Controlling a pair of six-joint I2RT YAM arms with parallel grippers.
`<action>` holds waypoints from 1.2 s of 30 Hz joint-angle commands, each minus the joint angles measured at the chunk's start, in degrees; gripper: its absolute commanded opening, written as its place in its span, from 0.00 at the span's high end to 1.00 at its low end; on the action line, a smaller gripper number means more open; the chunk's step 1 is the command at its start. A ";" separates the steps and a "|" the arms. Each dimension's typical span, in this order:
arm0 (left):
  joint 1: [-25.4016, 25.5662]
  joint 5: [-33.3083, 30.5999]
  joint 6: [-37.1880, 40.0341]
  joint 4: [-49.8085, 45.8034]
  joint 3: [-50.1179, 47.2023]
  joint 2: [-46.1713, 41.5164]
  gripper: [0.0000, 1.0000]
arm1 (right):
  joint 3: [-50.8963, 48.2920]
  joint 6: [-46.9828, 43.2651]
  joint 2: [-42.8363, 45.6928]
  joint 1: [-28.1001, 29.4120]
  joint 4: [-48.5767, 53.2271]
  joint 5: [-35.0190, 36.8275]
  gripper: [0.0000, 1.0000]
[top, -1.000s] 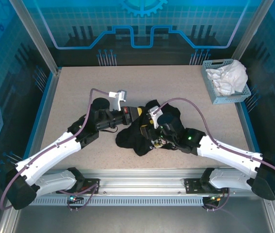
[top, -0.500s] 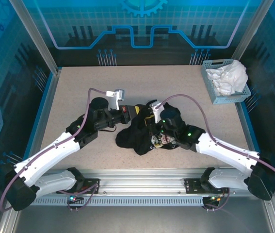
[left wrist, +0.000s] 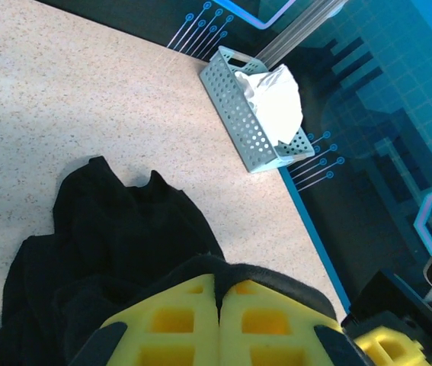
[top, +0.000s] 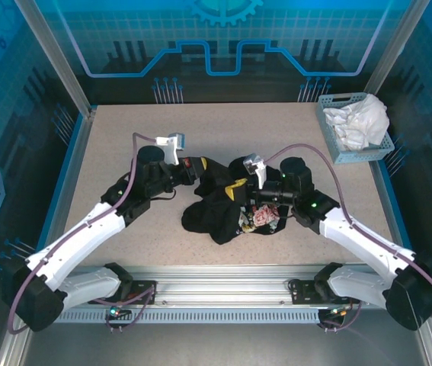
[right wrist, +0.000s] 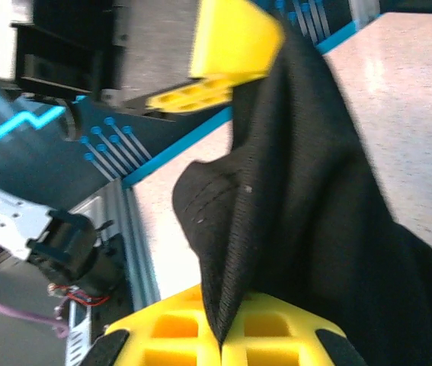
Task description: Fold the inside-out t-shirt
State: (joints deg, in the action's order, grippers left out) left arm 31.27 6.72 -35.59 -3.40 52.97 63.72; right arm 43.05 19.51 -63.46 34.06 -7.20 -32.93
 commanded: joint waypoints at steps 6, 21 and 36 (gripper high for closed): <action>-0.94 2.00 3.11 -1.78 2.87 2.31 0.82 | 0.25 1.74 -3.01 -0.49 -6.05 -7.43 1.00; -1.18 7.50 3.72 -6.25 -7.33 -10.11 0.39 | -0.77 -1.00 -2.09 -0.82 -1.32 -3.36 1.00; -0.36 15.31 7.56 -4.28 -15.86 -8.38 0.31 | -0.96 -3.80 1.15 -4.20 5.01 -3.72 1.00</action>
State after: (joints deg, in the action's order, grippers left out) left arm 30.55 17.34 -28.34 -11.35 38.24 54.65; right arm 42.41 16.60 -63.18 30.83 -3.40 -36.40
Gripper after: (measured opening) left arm 0.685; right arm 0.059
